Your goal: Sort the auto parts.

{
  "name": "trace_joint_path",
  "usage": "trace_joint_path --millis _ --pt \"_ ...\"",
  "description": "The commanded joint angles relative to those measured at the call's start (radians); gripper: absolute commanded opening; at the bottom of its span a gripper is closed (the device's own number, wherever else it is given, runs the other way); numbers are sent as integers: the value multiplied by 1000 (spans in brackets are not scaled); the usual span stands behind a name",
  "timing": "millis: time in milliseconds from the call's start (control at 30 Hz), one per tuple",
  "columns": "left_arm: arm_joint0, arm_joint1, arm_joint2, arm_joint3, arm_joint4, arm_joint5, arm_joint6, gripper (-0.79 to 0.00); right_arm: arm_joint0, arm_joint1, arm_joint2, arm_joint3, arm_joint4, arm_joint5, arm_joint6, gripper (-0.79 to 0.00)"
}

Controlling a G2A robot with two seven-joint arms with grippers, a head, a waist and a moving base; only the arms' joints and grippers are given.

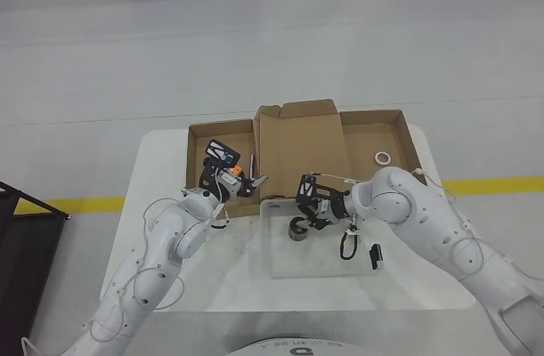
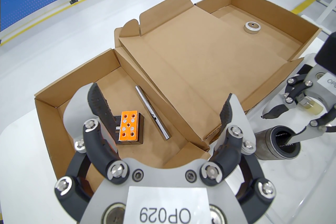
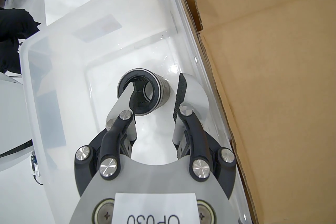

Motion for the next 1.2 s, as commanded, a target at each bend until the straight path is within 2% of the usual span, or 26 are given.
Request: trace_joint_path --millis 0,500,567,600,633,667,933,1167 --pt "0 0 0 0 0 0 0 0 2 -1 -3 2 -2 7 7 -443" --pt "0 0 0 0 0 0 0 0 1 -13 -25 2 -39 65 36 -462" --pt "0 0 0 0 0 0 0 0 -1 -14 -26 -1 -43 67 37 -523" --pt "0 0 0 0 0 0 0 0 -2 -14 -25 -4 -43 64 37 -585" --pt "0 0 0 0 0 0 0 0 -5 -13 -23 -7 -43 61 35 -656" --pt "0 0 0 0 0 0 0 0 -8 -12 -20 -13 -42 53 31 -785" --pt "0 0 0 0 0 0 0 0 -66 20 49 -72 -14 -69 -4 -785" --pt "0 0 0 0 0 0 0 0 -181 79 199 -125 72 -348 -129 -785"
